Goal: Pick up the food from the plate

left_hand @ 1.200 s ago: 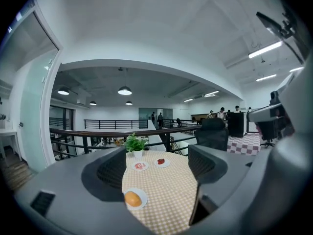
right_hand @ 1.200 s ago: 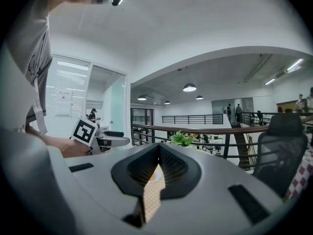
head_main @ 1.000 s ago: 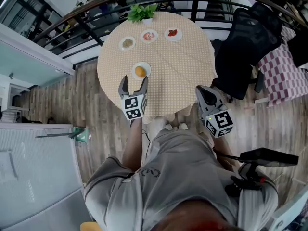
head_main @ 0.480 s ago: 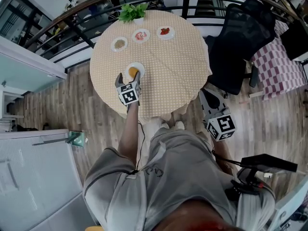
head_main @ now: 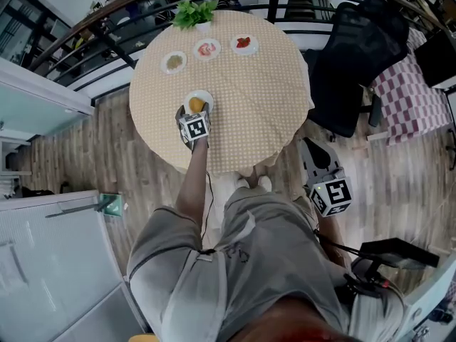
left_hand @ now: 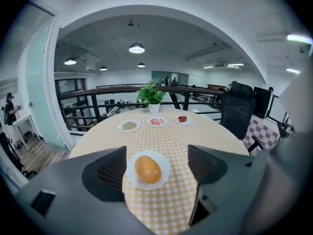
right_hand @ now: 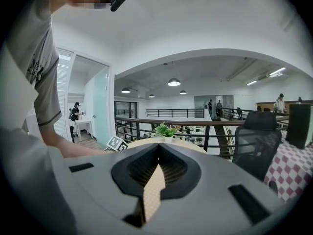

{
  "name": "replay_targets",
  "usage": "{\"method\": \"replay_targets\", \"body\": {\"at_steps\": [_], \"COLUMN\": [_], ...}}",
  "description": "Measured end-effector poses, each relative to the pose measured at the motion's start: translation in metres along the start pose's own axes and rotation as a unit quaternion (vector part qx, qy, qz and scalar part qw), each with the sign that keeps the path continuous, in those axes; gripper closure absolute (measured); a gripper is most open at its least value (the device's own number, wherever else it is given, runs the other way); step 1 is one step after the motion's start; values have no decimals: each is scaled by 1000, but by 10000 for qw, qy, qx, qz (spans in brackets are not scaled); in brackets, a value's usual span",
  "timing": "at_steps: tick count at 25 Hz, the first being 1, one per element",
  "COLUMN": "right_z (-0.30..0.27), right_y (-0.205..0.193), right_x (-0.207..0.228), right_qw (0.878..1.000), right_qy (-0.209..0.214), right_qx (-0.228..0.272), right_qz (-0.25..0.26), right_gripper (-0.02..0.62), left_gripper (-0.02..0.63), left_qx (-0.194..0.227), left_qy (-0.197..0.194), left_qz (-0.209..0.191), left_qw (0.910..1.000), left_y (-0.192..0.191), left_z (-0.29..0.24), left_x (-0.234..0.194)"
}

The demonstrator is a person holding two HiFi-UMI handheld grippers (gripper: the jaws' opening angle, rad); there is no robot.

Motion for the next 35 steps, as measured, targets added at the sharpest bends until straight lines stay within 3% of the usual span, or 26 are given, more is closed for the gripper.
{"method": "replay_targets", "body": {"at_steps": [14,30,35], "right_z": [10,7,5], "right_y": [-4,-12,-8], "right_x": [3,-11,-13], "right_qw": [9993,9977,9974], "right_qy": [-285,-282,-332], "right_qx": [-236,-614,-625], "right_qz": [3,-56,-106], "right_gripper": [580,580,580], "left_gripper": [206,207,206], "left_qx": [-1024,-1755,-1744], "left_qy": [93,179,112], "left_qz": [-154,658,418], "left_qw": [9946,9821,9837], "left_y": [-34,-53,-44], "left_z": [-75,-139,-151], "left_x": [-5,-21,-19]}}
Point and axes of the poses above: the fingertips, and each gripper's own axes: z backward along the fingers, x to its right, y out of its top, the point moved 10 cm from there along z, backward along the fingers, and after that the axes turned 4 degrees about -x, right-handed, at the moved point
